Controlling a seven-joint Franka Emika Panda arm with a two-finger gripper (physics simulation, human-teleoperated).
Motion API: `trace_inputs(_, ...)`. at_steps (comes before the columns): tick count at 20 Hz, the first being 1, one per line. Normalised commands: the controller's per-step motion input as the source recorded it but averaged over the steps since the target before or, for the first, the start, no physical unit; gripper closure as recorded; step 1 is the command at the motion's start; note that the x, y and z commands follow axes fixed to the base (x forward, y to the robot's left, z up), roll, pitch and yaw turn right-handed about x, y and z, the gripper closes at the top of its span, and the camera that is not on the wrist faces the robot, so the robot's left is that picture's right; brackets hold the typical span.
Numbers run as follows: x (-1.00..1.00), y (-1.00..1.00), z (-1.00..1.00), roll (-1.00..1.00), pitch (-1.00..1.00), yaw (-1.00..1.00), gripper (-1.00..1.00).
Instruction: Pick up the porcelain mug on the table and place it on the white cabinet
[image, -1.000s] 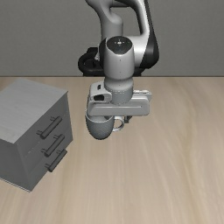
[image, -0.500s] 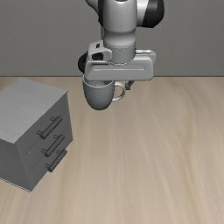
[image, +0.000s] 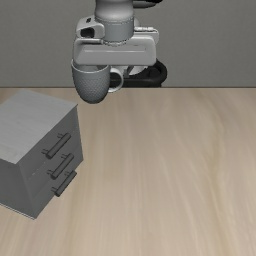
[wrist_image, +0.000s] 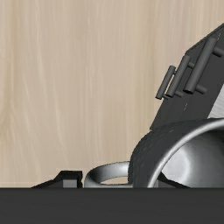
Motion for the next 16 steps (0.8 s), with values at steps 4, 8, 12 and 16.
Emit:
trace_inputs(4,0.00,-1.00,0.00,0.00,0.00,0.00,1.00)
trace_inputs(8,0.00,-1.00,0.00,0.00,0.00,0.00,1.00)
trace_inputs(12,0.00,-1.00,0.00,0.00,0.00,0.00,1.00)
trace_inputs(16,0.00,-1.00,0.00,0.00,0.00,0.00,1.00)
